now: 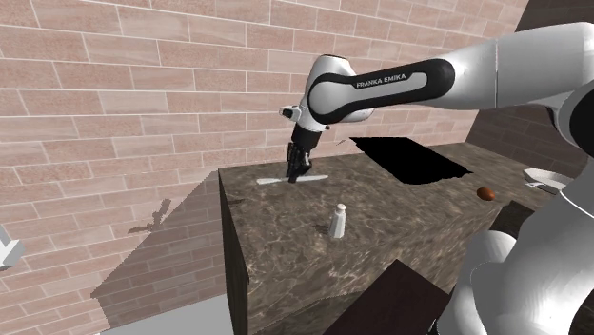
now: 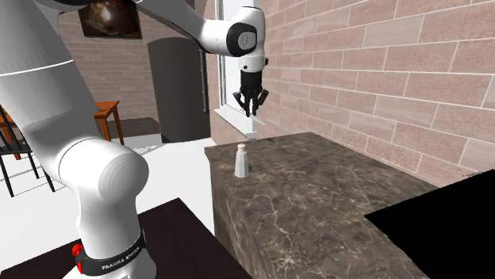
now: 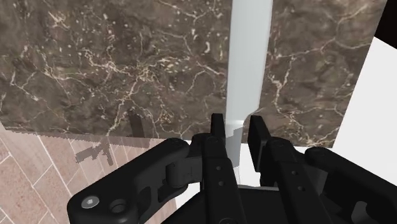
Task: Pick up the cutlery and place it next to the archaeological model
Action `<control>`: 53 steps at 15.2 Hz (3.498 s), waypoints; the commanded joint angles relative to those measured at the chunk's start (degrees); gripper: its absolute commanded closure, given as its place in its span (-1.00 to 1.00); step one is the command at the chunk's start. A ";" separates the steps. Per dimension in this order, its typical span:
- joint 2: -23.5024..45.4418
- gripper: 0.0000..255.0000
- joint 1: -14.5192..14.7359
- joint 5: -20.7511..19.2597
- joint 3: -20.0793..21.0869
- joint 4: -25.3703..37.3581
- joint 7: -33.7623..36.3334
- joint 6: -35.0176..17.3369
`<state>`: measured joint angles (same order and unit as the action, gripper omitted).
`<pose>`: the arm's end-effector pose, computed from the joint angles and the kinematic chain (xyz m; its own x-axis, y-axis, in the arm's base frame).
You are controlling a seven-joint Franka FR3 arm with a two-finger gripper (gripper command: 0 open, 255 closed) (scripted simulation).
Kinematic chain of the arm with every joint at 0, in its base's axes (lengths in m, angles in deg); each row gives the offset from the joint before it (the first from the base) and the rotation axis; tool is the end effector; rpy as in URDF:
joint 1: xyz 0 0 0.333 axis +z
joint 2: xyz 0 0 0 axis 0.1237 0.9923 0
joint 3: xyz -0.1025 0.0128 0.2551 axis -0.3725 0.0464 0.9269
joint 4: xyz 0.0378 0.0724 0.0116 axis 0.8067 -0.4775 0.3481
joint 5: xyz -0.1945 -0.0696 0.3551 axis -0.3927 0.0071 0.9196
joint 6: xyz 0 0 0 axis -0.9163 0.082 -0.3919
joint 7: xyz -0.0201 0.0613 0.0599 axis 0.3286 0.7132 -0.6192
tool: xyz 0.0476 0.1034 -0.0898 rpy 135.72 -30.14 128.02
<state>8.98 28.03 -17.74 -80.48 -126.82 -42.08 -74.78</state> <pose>0.5280 0.0860 0.4211 0.3558 0.9122 0.2034 0.9237 -0.3762 0.0717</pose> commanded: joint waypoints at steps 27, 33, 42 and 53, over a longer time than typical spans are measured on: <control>-6.96 1.00 -13.84 -6.48 -27.29 0.43 -36.92 10.53; -0.75 1.00 -14.51 -3.80 -35.96 7.22 -47.75 13.15; 1.20 1.00 -14.30 -2.32 -37.36 1.76 -50.01 6.47; 5.79 1.00 -13.39 1.87 -39.61 -3.55 -54.48 -1.49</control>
<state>14.07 14.49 -16.51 -119.84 -129.99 -96.04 -75.53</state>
